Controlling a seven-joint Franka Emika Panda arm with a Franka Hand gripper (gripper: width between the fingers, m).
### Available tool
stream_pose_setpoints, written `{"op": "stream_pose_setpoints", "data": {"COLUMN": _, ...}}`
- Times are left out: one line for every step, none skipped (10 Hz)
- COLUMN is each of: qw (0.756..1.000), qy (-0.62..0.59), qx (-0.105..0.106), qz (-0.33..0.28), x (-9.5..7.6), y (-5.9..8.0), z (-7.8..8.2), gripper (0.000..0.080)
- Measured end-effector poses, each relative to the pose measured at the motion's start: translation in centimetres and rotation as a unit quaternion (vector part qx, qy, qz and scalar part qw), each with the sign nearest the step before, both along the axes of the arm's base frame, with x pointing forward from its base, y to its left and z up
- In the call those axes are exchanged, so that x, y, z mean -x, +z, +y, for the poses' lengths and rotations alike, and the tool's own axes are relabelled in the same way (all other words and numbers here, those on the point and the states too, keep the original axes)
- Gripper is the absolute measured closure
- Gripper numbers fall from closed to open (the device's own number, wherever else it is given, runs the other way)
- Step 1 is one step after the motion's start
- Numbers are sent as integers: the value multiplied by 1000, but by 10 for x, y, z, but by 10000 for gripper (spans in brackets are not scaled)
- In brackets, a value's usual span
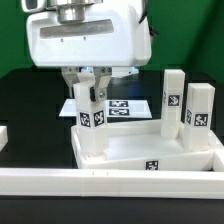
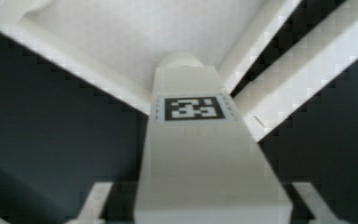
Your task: Assemble desk
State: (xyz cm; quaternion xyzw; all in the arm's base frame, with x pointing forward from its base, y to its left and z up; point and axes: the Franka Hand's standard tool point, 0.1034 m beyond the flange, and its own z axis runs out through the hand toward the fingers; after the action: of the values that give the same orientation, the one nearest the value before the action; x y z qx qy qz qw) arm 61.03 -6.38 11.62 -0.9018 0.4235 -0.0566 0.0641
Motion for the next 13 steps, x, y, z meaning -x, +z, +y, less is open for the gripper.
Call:
{"op": "stream_pose_setpoints", "data": {"qw": 998, "qy": -60, "qx": -10, "qz": 4, "x": 0, "y": 0, "z": 2, "gripper": 508}}
{"op": "stream_pose_setpoints", "data": {"qw": 995, "qy": -95, "qx": -16, "qz": 7, "x": 0, "y": 0, "z": 3, "gripper": 508}}
{"op": "stream_pose_setpoints", "data": {"qw": 993, "qy": -118, "qx": -21, "qz": 8, "x": 0, "y": 0, "z": 4, "gripper": 508}}
{"op": "stream_pose_setpoints", "data": {"qw": 993, "qy": -118, "qx": -21, "qz": 9, "x": 0, "y": 0, "z": 4, "gripper": 408}}
{"op": "stream_pose_setpoints", "data": {"qw": 995, "qy": -94, "qx": -17, "qz": 7, "x": 0, "y": -1, "z": 4, "gripper": 273}}
{"op": "stream_pose_setpoints", "data": {"qw": 997, "qy": -72, "qx": -13, "qz": 5, "x": 0, "y": 0, "z": 4, "gripper": 273}}
{"op": "stream_pose_setpoints", "data": {"qw": 999, "qy": -42, "qx": -8, "qz": 3, "x": 0, "y": 1, "z": 4, "gripper": 172}}
{"op": "stream_pose_setpoints", "data": {"qw": 999, "qy": 51, "qx": 9, "qz": -2, "x": 0, "y": 1, "z": 5, "gripper": 156}}
{"op": "stream_pose_setpoints", "data": {"qw": 997, "qy": 82, "qx": 13, "qz": -4, "x": 0, "y": 0, "z": 7, "gripper": 156}}
{"op": "stream_pose_setpoints", "data": {"qw": 989, "qy": 146, "qx": 25, "qz": -7, "x": -1, "y": 1, "z": 8, "gripper": 151}}
{"op": "stream_pose_setpoints", "data": {"qw": 980, "qy": 197, "qx": 30, "qz": -7, "x": -3, "y": 3, "z": 12, "gripper": 151}}
{"op": "stream_pose_setpoints", "data": {"qw": 972, "qy": 233, "qx": 36, "qz": -9, "x": -8, "y": 5, "z": 14, "gripper": 151}}
{"op": "stream_pose_setpoints", "data": {"qw": 956, "qy": 288, "qx": 45, "qz": -10, "x": -10, "y": 6, "z": 16, "gripper": 151}}
